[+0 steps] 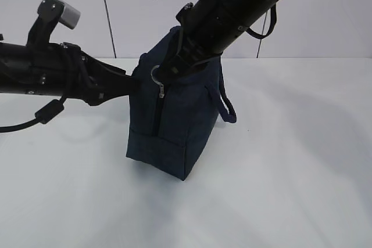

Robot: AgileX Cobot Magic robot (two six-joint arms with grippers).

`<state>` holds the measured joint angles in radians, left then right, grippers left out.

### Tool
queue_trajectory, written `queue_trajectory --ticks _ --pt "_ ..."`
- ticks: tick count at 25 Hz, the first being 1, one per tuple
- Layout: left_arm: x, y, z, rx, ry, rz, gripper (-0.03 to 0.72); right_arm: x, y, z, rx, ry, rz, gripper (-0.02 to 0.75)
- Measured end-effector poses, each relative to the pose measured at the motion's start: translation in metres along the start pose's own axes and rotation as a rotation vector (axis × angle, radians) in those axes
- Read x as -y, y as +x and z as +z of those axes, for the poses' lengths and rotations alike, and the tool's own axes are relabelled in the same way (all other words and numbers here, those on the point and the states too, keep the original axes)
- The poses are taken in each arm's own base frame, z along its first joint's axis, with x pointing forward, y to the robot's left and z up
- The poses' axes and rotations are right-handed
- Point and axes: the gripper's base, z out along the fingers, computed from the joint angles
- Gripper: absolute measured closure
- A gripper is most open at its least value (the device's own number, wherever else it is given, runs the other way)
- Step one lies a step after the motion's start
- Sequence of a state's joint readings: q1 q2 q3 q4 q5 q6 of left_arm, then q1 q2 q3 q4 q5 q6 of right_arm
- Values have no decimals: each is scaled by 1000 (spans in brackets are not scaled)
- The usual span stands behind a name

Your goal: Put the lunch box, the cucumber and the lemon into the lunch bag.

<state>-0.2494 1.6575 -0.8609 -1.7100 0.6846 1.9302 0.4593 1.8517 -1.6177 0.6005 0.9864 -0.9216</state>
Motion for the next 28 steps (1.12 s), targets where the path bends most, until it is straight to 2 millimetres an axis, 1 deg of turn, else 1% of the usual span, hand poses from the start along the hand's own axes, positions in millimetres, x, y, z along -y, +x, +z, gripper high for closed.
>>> queue_trajectory --ticks 5,15,22,25,28 --pt "-2 9 9 -4 44 -22 330 0 0 0 -1 -1 0 717" --pt "0 6 10 40 75 5 443 -1 0 -1 -2 -5 -2 717" --pt "1 5 10 42 79 9 461 -1 0 -1 -8 -13 -2 717" --pt "1 5 10 43 81 9 521 -1 0 -1 -9 -14 -2 717" --pt "1 5 10 43 81 11 620 -2 0 -1 -10 -17 -1 717"
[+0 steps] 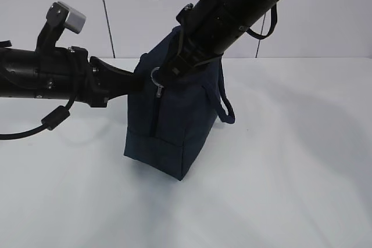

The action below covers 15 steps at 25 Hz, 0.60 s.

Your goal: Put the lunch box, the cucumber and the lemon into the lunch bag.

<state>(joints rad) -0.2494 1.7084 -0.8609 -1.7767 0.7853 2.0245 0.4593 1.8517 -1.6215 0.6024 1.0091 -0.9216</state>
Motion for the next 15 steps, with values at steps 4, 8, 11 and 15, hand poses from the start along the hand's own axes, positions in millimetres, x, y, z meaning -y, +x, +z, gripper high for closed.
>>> queue_trajectory --ticks 4,8,11,15 --pt "0 0 0 0 0 2 670 0 0 0 0 0 0 717" --pt "0 0 0 1 2 0 674 0 -1 0 7 -5 6 717" --pt "1 0 0 4 8 -18 674 -2 -3 0 24 -17 17 717" --pt "1 -1 0 9 10 -28 675 -2 -4 0 38 -28 26 717"
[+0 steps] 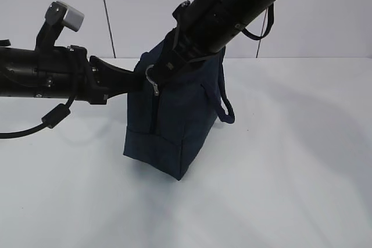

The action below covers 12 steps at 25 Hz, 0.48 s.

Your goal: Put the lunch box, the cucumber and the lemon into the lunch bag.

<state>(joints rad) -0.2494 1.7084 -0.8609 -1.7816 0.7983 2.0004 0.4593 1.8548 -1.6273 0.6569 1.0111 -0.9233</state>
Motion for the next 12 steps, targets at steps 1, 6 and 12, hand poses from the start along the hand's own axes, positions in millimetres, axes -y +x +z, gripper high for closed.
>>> queue_trajectory --ticks 1,6,12 --pt "0 0 0 0 0 -1 675 0 0 0 1 -1 1 717" --pt "0 0 0 2 -1 -6 676 1 -1 0 14 12 3 717" --pt "0 0 0 5 -2 -19 676 3 -4 -2 41 44 2 717"
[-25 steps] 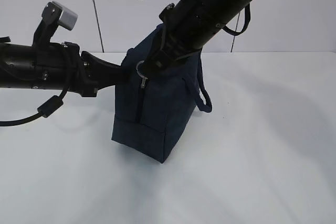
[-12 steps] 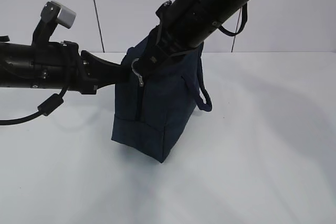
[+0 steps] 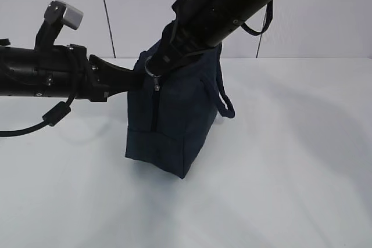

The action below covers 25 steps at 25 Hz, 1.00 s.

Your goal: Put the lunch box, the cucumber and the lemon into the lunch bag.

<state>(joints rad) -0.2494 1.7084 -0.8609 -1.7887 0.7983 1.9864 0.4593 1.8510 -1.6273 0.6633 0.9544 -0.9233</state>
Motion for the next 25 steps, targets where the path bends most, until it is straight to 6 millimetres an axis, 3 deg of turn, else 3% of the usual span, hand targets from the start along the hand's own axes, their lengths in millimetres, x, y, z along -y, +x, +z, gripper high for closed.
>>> queue_trajectory --ticks 20,25 --pt "1 1 0 1 15 -32 676 8 -9 -4 84 104 -3 717" --pt "2 1 0 4 25 -38 676 19 -3 -11 92 119 45 717"
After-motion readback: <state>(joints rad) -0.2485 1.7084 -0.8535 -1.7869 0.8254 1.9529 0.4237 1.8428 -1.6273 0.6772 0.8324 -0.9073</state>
